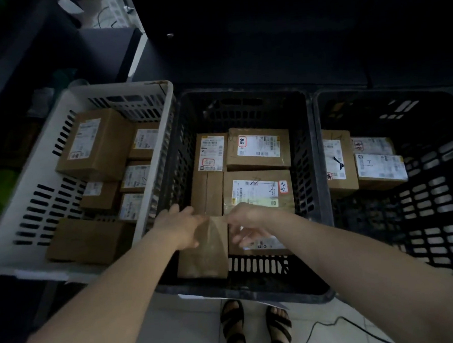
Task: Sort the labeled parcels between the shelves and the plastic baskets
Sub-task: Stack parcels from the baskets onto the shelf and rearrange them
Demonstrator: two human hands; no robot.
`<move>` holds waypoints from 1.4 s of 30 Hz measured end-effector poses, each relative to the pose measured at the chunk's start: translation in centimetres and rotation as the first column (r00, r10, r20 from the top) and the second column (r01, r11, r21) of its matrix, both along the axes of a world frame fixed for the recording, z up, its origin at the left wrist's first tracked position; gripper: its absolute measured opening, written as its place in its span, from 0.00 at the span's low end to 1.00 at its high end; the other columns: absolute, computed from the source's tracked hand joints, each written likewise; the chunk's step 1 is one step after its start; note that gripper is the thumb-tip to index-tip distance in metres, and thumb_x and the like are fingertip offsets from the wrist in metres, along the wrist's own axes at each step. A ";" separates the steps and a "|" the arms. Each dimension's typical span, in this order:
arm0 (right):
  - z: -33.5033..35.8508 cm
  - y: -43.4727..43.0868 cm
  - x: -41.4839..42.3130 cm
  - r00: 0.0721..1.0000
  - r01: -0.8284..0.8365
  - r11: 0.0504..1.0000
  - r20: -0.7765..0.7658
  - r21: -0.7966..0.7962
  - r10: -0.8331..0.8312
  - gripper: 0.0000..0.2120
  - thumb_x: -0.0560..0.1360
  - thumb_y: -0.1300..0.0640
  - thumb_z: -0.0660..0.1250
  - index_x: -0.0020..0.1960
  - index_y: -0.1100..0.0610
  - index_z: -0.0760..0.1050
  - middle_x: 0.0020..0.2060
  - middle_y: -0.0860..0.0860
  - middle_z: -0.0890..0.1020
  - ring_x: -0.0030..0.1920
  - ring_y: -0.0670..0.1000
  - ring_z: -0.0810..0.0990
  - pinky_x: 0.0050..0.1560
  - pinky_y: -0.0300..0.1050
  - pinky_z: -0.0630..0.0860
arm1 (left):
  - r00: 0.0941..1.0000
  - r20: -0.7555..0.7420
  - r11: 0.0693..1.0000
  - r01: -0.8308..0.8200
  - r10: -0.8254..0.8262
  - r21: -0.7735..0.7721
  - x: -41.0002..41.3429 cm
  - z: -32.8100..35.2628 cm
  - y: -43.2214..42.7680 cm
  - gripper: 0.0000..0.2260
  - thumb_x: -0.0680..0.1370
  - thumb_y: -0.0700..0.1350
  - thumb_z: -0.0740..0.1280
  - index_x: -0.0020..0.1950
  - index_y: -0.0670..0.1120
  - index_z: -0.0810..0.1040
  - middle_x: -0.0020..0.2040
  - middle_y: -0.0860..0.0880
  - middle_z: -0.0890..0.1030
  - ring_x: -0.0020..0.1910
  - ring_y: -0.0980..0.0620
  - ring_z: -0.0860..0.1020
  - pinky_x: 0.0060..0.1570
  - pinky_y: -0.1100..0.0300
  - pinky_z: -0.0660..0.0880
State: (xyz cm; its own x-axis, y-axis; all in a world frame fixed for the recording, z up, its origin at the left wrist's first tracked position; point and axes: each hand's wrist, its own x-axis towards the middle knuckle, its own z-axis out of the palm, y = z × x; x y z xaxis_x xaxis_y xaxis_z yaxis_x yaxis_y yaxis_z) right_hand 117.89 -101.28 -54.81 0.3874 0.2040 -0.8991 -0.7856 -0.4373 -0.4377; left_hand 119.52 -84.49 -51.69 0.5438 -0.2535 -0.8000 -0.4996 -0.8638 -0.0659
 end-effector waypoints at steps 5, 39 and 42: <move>-0.6 -0.9 0.6 0.992 -0.067 0.994 0.097 -0.088 0.075 0.12 0.80 0.57 0.62 0.61 0.60 0.75 0.52 0.57 0.79 0.47 0.55 0.80 0.49 0.49 0.79 | 0.996 0.076 0.998 0.048 -0.044 -0.049 -0.6 -1.5 0.5 0.32 0.77 0.51 0.65 0.77 0.58 0.52 0.72 0.50 0.63 0.67 0.45 0.63 0.64 0.48 0.63; 48.7 44.2 -23.4 -0.788 -0.414 0.613 0.602 -0.673 0.129 0.17 0.81 0.48 0.57 0.68 0.51 0.70 0.61 0.52 0.77 0.62 0.57 0.73 0.58 0.52 0.72 | 0.001 0.951 0.672 -0.708 0.308 -0.217 -43.2 51.0 35.5 0.10 0.79 0.53 0.58 0.56 0.52 0.74 0.56 0.51 0.80 0.57 0.48 0.77 0.49 0.54 0.71; 50.2 48.7 -26.8 -0.786 -0.426 0.618 0.609 -0.661 0.109 0.17 0.80 0.48 0.58 0.65 0.52 0.72 0.59 0.53 0.77 0.59 0.59 0.75 0.54 0.51 0.73 | -0.058 0.954 0.617 -0.751 0.294 -0.236 -47.6 51.9 39.1 0.11 0.80 0.52 0.57 0.59 0.53 0.73 0.58 0.51 0.79 0.57 0.49 0.76 0.50 0.54 0.71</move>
